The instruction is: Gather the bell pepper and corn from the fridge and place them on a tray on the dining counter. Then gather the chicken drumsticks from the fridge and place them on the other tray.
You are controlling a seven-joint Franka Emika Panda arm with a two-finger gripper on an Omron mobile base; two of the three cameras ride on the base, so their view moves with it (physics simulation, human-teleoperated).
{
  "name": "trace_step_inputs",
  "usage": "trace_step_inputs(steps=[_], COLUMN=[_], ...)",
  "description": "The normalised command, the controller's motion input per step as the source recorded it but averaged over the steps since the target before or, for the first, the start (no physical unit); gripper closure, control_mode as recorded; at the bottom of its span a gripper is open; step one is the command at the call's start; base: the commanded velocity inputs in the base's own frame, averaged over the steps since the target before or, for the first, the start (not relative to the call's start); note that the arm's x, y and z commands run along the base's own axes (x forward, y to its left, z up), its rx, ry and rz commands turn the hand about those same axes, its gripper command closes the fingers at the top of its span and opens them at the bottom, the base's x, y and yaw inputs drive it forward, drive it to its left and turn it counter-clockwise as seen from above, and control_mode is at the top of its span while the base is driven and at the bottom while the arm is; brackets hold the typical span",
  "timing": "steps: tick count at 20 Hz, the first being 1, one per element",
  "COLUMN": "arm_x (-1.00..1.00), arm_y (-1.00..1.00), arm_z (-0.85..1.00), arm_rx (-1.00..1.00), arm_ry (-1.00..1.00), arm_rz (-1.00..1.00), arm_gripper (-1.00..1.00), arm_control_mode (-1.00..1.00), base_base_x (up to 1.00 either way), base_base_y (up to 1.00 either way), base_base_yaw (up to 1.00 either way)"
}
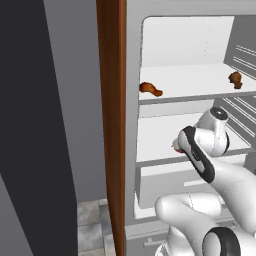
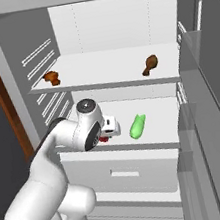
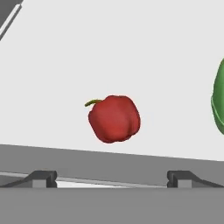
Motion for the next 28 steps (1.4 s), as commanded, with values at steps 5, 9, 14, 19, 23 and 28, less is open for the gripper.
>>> trace_step_inputs(steps=[5, 9, 14, 19, 23, 28], arm_x=[0.23, 0.2, 0.19, 0.2, 0.21, 0.1], arm_y=[-0.04, 0.0, 0.0, 0.0, 0.0, 0.0], arm_z=[-0.28, -0.27, -0.27, -0.24, -0.17, -0.02], arm_rx=[0.0, 0.0, 0.0, 0.0, 0.0, 0.0], arm_ry=[0.02, 0.0, 0.0, 0.0, 0.0, 0.0], arm_rz=[0.01, 0.0, 0.0, 0.0, 0.0, 0.0], arm_gripper=[-1.0, -1.0, -1.0, -1.0, -1.0, -1.0], arm_control_mode=[-1.0, -1.0, -1.0, -1.0, -1.0, -1.0], base_base_x=[0.0, 0.0, 0.0, 0.0, 0.0, 0.0], base_base_y=[0.0, 0.0, 0.0, 0.0, 0.0, 0.0], base_base_yaw=[0.0, 0.0, 0.0, 0.0, 0.0, 0.0])
